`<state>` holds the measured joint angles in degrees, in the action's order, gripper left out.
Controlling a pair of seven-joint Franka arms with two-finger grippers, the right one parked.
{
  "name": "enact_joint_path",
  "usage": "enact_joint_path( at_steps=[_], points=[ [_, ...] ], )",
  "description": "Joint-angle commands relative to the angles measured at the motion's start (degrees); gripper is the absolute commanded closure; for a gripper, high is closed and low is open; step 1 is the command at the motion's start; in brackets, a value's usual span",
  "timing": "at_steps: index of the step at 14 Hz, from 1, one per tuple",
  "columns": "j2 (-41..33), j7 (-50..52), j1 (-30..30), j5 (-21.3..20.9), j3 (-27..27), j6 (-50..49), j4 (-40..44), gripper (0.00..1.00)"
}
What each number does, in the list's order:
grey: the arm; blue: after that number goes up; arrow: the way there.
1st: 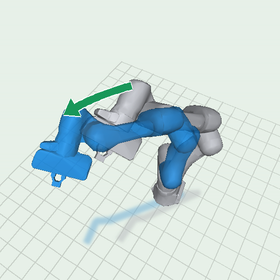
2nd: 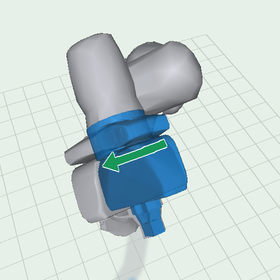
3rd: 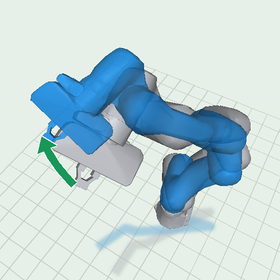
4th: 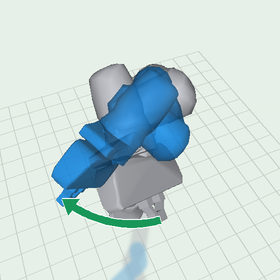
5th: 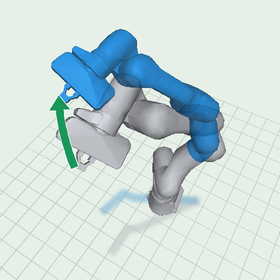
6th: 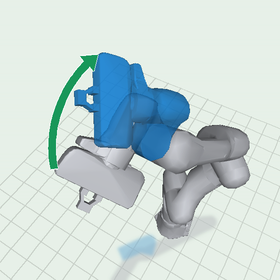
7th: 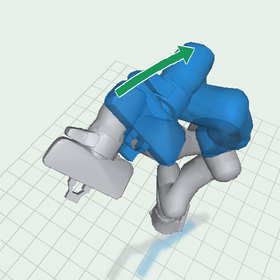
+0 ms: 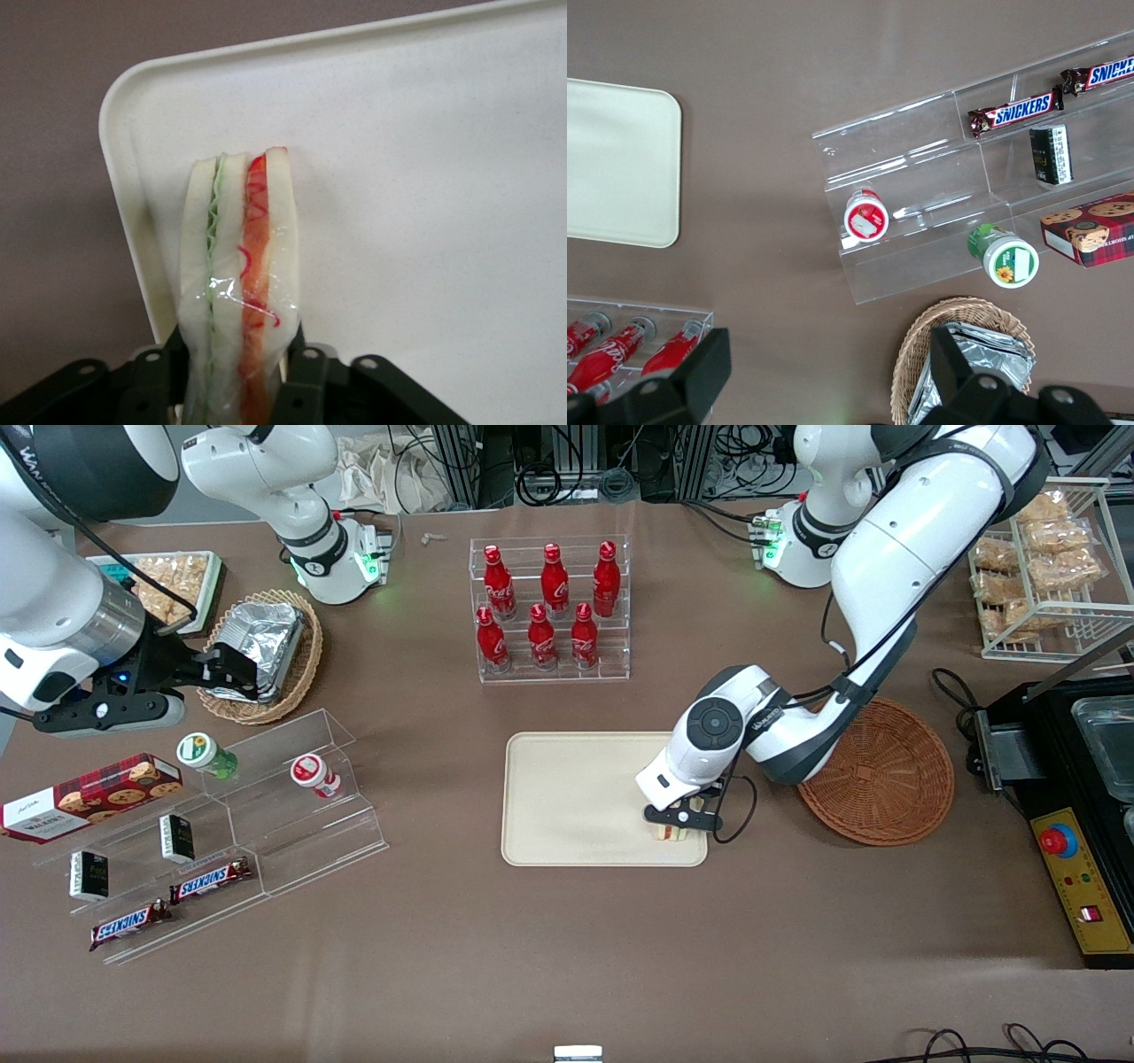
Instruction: Place sandwich from basket to tray
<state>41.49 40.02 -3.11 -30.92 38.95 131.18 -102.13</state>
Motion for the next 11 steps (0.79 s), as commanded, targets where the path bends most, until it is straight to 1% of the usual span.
enact_joint_path(
  at_steps=[1,3,5,6,7,8,9,10,11],
  points=[
    [-0.1,4.3,0.7,-0.6,-0.5,0.3,1.8,0.0],
    [-1.9,10.3,0.5,-0.5,-0.4,0.0,3.5,0.0],
    [-6.5,15.0,0.1,-0.9,-0.5,-0.3,4.1,0.0],
    [-9.6,14.8,0.0,-1.0,-0.7,-1.7,3.9,0.0],
    [-12.0,14.7,-0.8,-1.0,-0.5,-5.4,4.1,0.0],
    [-14.7,14.7,-1.8,-0.5,-0.3,-8.9,4.1,0.0],
    [-17.6,14.6,-2.3,-0.1,-0.3,-10.4,4.1,0.0],
    [-20.1,14.8,-2.8,2.3,-0.4,-11.2,4.1,0.0],
    [-23.1,14.4,-2.9,6.2,-1.2,-12.7,4.2,0.0]
  ],
)
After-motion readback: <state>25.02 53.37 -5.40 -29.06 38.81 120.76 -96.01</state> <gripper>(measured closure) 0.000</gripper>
